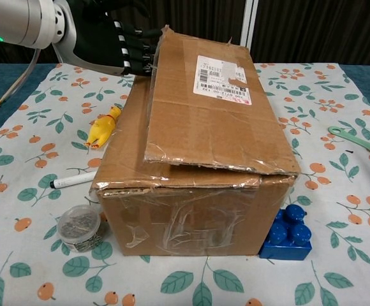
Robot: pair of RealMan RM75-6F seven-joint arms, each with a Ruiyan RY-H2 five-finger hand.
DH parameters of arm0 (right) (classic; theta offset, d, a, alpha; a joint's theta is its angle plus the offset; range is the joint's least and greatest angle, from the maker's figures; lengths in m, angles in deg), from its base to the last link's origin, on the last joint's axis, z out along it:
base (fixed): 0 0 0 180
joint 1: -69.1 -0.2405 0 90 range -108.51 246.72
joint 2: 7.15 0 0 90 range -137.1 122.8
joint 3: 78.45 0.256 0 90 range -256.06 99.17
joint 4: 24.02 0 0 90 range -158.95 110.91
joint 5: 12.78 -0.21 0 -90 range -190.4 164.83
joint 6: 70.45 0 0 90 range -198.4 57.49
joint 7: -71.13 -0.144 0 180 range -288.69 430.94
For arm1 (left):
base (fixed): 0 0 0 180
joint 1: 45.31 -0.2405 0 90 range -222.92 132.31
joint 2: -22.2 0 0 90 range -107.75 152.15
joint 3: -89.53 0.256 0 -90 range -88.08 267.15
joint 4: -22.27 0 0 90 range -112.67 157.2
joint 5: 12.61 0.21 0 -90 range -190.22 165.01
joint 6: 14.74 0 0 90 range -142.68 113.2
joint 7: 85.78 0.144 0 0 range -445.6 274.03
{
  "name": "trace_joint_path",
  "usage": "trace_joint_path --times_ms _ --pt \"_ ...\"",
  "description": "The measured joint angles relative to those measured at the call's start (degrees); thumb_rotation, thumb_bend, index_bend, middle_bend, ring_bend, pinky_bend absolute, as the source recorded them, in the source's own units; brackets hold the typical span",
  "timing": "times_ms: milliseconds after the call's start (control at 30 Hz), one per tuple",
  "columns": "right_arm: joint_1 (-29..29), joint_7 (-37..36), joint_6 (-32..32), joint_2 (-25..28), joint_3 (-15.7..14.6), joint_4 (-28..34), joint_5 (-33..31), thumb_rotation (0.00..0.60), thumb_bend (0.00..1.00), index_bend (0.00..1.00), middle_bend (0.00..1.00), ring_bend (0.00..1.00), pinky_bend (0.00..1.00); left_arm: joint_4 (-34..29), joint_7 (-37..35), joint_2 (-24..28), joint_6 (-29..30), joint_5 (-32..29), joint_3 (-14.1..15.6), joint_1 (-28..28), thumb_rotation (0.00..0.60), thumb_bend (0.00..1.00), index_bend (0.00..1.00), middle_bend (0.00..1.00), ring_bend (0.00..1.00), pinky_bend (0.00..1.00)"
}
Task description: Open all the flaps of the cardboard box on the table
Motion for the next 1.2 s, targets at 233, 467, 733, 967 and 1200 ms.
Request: trace_joint_path --times_ms 233,467,733,967,1200 --pt "0.1 -0.1 -0.5 0.1 0.1 0.1 0.1 0.6 0.09 0.0 0.01 0.04 0.15 -2.2 3.2 0.2 1.4 0.3 -1.0 -0.4 0.6 0.59 0.06 0.0 0.1 0.17" --pt "0.1 0.1 -0.6 -0.1 0.2 0.0 0.1 0.6 0.09 0.0 0.01 0.04 0.15 -5.8 7.2 0.6 5.0 4.1 -3.0 -1.7 0.6 0.59 0.06 0.0 0.1 0.18" --pt "0.1 0.3 -0.7 -0.2 0.3 0.0 0.1 0.6 0.09 0.0 0.01 0.04 0.15 -8.8 10.6 1.0 7.0 7.2 -4.8 -2.5 0.6 0.59 0.06 0.0 0.1 0.19" --pt "0.1 0.5 -0.7 -0.2 0.4 0.0 -0.2 0.6 0.09 0.0 0.02 0.04 0.15 -10.6 13.9 1.3 8.7 8.4 -5.4 -2.2 0.6 0.59 0.06 0.0 0.1 0.19" --pt "0.0 0.7 -0.5 -0.4 0.3 0.0 -0.1 0.6 0.09 0.0 0.02 0.04 0.15 -10.8 18.3 0.7 9.9 10.4 -5.3 -0.3 0.6 0.59 0.06 0.0 0.1 0.19"
